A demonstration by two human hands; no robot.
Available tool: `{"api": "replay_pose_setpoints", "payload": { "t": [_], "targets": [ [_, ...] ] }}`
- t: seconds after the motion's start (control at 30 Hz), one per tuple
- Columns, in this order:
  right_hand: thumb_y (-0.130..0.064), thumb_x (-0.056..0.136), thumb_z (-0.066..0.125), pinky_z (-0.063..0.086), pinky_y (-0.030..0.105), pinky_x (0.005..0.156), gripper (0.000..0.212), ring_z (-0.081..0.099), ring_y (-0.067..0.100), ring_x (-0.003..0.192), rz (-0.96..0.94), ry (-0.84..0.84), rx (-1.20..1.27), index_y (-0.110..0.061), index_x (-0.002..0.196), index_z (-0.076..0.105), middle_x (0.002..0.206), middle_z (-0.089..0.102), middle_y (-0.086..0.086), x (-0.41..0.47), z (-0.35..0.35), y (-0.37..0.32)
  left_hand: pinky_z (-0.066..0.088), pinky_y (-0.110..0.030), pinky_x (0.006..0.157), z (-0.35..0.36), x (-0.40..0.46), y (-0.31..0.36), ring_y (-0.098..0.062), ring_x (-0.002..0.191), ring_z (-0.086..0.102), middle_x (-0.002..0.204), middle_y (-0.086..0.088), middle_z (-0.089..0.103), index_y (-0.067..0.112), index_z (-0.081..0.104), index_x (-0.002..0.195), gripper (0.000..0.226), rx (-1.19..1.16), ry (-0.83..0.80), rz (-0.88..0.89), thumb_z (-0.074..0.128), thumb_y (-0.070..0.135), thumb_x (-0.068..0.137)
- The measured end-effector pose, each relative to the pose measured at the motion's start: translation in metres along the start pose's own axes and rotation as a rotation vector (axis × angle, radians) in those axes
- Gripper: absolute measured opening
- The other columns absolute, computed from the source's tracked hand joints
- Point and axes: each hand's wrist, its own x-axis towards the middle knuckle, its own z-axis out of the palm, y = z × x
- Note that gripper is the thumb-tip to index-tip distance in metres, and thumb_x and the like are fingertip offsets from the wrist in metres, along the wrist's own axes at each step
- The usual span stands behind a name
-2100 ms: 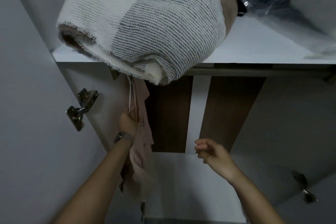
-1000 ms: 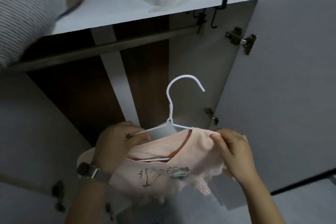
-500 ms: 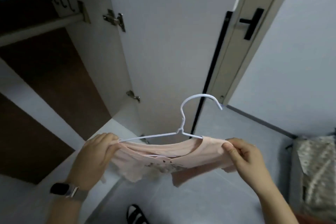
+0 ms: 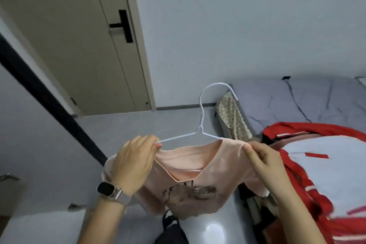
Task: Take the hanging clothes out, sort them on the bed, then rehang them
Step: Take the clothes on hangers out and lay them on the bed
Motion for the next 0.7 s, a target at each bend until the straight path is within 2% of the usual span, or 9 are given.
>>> {"api": "replay_pose_setpoints", "payload": {
  "t": [0.07, 0.17, 0.23, 0.3, 0.37, 0.43, 0.57, 0.63, 0.7],
  "targets": [
    [-0.034, 0.091, 0.051, 0.047, 0.048, 0.082, 0.017, 0.061, 0.003, 0.083, 0.071, 0.085, -0.009, -0.041, 0.080, 0.063, 0.088, 0.065, -0.027, -0.005, -0.015, 0.016, 0.044, -0.034, 0.059, 0.021, 0.033, 0.019, -0.021, 0.068, 0.055, 0.069, 0.007, 0.054, 0.026, 0.047, 0.079, 0.044, -0.014, -0.017, 0.105, 0.015, 0.048, 0.098],
    [-0.032, 0.094, 0.050, 0.047, 0.046, 0.086, 0.020, 0.061, 0.002, 0.087, 0.140, 0.153, -0.054, -0.046, 0.087, 0.062, 0.088, 0.066, -0.027, -0.008, -0.033, 0.038, 0.041, -0.032, 0.057, 0.051, 0.074, 0.042, -0.019, 0.064, 0.054, 0.066, 0.009, 0.054, 0.027, 0.048, 0.076, 0.038, -0.080, -0.054, 0.197, 0.023, 0.048, 0.096],
    [-0.026, 0.095, 0.052, 0.048, 0.031, 0.088, 0.030, 0.061, 0.000, 0.089, 0.178, 0.146, -0.051, -0.053, 0.087, 0.063, 0.090, 0.066, -0.029, 0.000, -0.048, 0.046, 0.041, -0.032, 0.057, 0.069, 0.099, 0.054, -0.019, 0.063, 0.054, 0.065, 0.009, 0.056, 0.027, 0.052, 0.074, 0.034, -0.137, -0.081, 0.225, 0.030, 0.046, 0.092],
    [-0.027, 0.094, 0.055, 0.044, 0.013, 0.082, 0.035, 0.059, -0.006, 0.092, 0.218, 0.161, -0.063, -0.060, 0.085, 0.061, 0.092, 0.065, -0.034, 0.014, -0.064, 0.053, 0.041, -0.033, 0.058, 0.086, 0.126, 0.062, -0.018, 0.063, 0.053, 0.064, 0.010, 0.056, 0.026, 0.054, 0.073, 0.033, -0.189, -0.105, 0.245, 0.032, 0.044, 0.090],
    [-0.048, 0.089, 0.049, 0.045, 0.017, 0.083, 0.018, 0.058, -0.005, 0.095, 0.285, 0.208, -0.108, -0.057, 0.082, 0.063, 0.094, 0.064, -0.034, 0.031, -0.081, 0.067, 0.043, -0.033, 0.059, 0.102, 0.155, 0.065, -0.017, 0.064, 0.053, 0.064, 0.010, 0.057, 0.027, 0.055, 0.075, 0.032, -0.240, -0.130, 0.262, 0.033, 0.045, 0.089],
    [-0.057, 0.086, 0.042, 0.048, 0.033, 0.087, 0.025, 0.059, 0.002, 0.094, 0.342, 0.267, -0.188, -0.048, 0.082, 0.065, 0.091, 0.067, -0.026, 0.045, -0.094, 0.083, 0.044, -0.035, 0.062, 0.115, 0.185, 0.066, -0.015, 0.067, 0.054, 0.066, 0.012, 0.057, 0.028, 0.055, 0.078, 0.031, -0.302, -0.156, 0.259, 0.033, 0.046, 0.089],
    [-0.050, 0.087, 0.052, 0.045, 0.044, 0.093, 0.014, 0.056, 0.008, 0.101, 0.500, 0.410, -0.280, -0.043, 0.092, 0.063, 0.103, 0.064, -0.018, 0.074, -0.106, 0.114, 0.040, -0.032, 0.062, 0.145, 0.254, 0.088, -0.010, 0.066, 0.052, 0.060, 0.019, 0.048, 0.029, 0.058, 0.075, 0.031, -0.380, -0.206, 0.365, 0.035, 0.045, 0.088],
    [-0.043, 0.085, 0.061, 0.036, 0.041, 0.101, 0.026, 0.047, 0.015, 0.113, 0.592, 0.589, -0.349, -0.036, 0.109, 0.058, 0.116, 0.057, -0.008, 0.083, -0.103, 0.120, 0.036, -0.029, 0.057, 0.157, 0.282, 0.109, -0.009, 0.063, 0.048, 0.055, 0.020, 0.043, 0.033, 0.054, 0.071, 0.028, -0.365, -0.243, 0.422, 0.035, 0.045, 0.087],
    [-0.029, 0.083, 0.069, 0.032, 0.031, 0.096, 0.028, 0.041, 0.015, 0.109, 0.677, 0.836, -0.275, -0.024, 0.107, 0.056, 0.113, 0.052, -0.002, 0.089, -0.092, 0.112, 0.030, -0.019, 0.054, 0.169, 0.303, 0.132, -0.006, 0.058, 0.043, 0.051, 0.020, 0.042, 0.034, 0.052, 0.067, 0.028, -0.356, -0.276, 0.464, 0.034, 0.045, 0.086]
  ]
}}
